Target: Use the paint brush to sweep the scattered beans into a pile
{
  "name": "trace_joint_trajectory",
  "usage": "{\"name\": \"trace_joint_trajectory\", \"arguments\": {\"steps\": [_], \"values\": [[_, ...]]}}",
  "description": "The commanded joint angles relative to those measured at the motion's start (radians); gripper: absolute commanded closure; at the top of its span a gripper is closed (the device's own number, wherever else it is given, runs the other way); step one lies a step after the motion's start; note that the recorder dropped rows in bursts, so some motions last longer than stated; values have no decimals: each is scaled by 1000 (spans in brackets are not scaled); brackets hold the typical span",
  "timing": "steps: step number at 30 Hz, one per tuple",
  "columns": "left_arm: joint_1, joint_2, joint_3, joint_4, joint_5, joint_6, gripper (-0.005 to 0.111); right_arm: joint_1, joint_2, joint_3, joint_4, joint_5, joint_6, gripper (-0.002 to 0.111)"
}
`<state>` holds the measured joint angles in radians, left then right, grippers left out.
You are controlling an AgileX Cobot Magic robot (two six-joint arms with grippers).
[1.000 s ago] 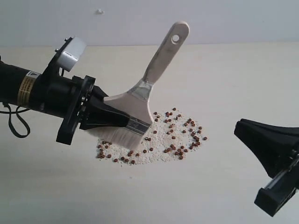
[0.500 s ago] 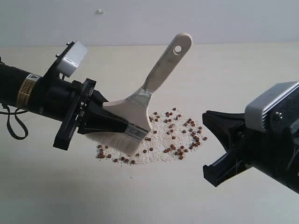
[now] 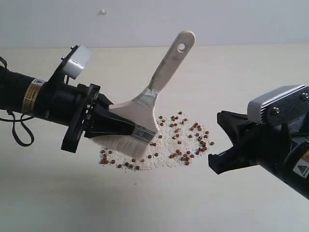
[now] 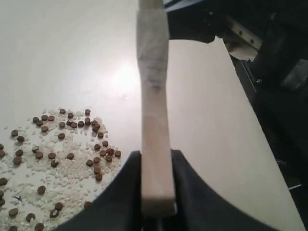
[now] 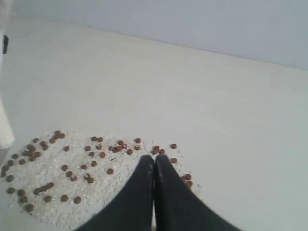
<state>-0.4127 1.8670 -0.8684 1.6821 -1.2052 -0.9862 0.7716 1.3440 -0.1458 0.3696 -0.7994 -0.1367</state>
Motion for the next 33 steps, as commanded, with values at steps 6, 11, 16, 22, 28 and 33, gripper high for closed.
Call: {"name": "trace_joint_trajectory", "arguments": {"steps": [6,11,16,22,28,33], "values": [[-3,-29,30,-37,-16,20,107,-95,79,-9,58,-12,-34,108],[-5,-29,30,-84,-16,15,107,-100,100,-11,38,-111,84,108],[-7,-29,34,-109,-16,-8,107,-100,100,-11,-102,-260,239,108],[-7,-29,34,-77,-16,-14,107,-112,100,-11,-240,-241,137,108],[-7,-29,34,-86,-16,-22,107,-270,100,-13,-362,-197,142,108],[-7,-29,34,-88,-16,-31,107,-342,100,-83,-565,-15,101,108]]}}
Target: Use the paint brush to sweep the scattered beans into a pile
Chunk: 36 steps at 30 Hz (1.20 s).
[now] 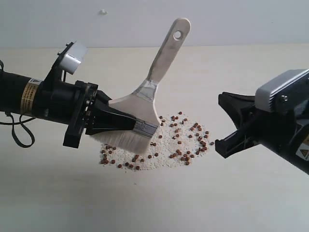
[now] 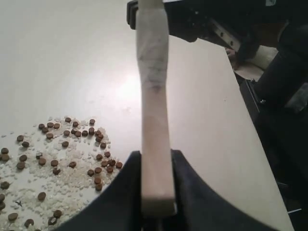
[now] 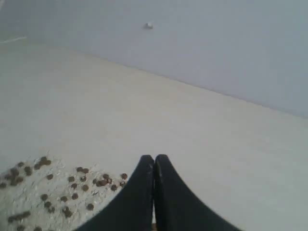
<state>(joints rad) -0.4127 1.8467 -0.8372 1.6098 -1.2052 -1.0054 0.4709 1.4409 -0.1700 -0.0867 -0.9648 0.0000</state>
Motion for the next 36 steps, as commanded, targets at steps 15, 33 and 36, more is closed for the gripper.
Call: {"name": "trace_joint_trajectory", "arguments": {"steps": [15,33,36], "values": [[-7,-8,3,-19,-16,-16,107,-102,3,-155,-166,167,92,108],[-7,-8,5,31,-16,-19,107,-102,3,-101,-39,304,158,108],[-7,-8,5,28,-16,-19,107,-102,3,-103,24,304,144,108]]}}
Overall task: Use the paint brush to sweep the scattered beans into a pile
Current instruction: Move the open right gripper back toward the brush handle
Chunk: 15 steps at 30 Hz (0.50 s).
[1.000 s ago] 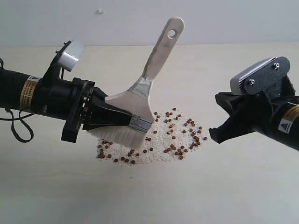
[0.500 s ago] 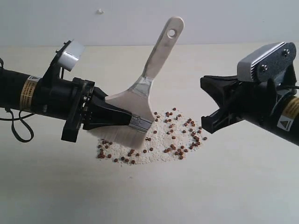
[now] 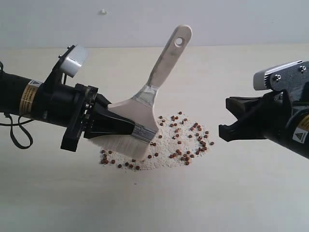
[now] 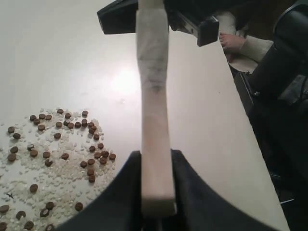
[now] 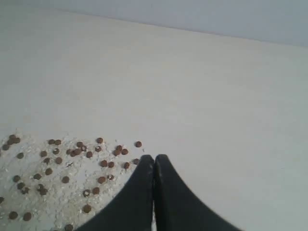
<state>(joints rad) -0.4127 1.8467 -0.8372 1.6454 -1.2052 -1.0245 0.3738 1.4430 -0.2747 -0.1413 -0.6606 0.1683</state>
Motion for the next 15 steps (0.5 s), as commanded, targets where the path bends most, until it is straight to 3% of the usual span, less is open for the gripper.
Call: {"name": "trace_joint_trajectory", "arguments": {"steps": [1,10,15], "values": [[-7,-8,5,-8,-16,-3,107,-4,1,2,89,0,-27,108],[-5,-8,5,-28,-16,-1,107,-4,1,2,30,-4,-160,108],[-5,-8,5,-32,-16,-1,107,-4,1,2,-118,-97,-60,108]]}}
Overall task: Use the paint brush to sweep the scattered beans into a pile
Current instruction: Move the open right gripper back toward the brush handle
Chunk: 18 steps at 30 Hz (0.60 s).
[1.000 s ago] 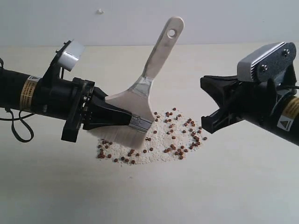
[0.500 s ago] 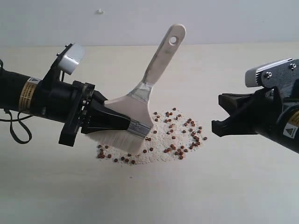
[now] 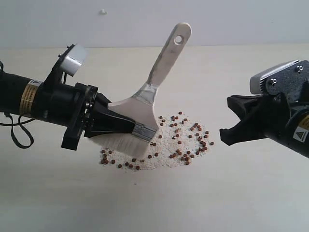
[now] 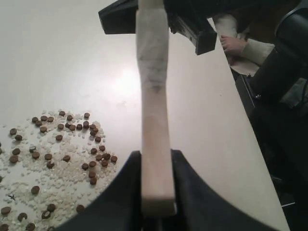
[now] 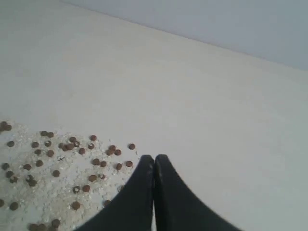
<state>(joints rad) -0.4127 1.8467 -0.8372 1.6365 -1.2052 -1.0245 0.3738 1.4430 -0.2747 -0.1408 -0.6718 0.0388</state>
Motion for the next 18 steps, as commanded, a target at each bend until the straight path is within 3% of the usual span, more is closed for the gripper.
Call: {"name": "trace_joint_trajectory", "arguments": {"steps": [1,13,18], "values": [[-5,-8,5,-23,-16,-1,107,-4,1,2,-131,-104,84,108],[-5,-8,5,-17,-16,-3,107,-4,-1,59,-171,-128,115,108],[-5,-8,5,13,-16,1,107,-4,-1,59,-147,-123,229,108]]}}
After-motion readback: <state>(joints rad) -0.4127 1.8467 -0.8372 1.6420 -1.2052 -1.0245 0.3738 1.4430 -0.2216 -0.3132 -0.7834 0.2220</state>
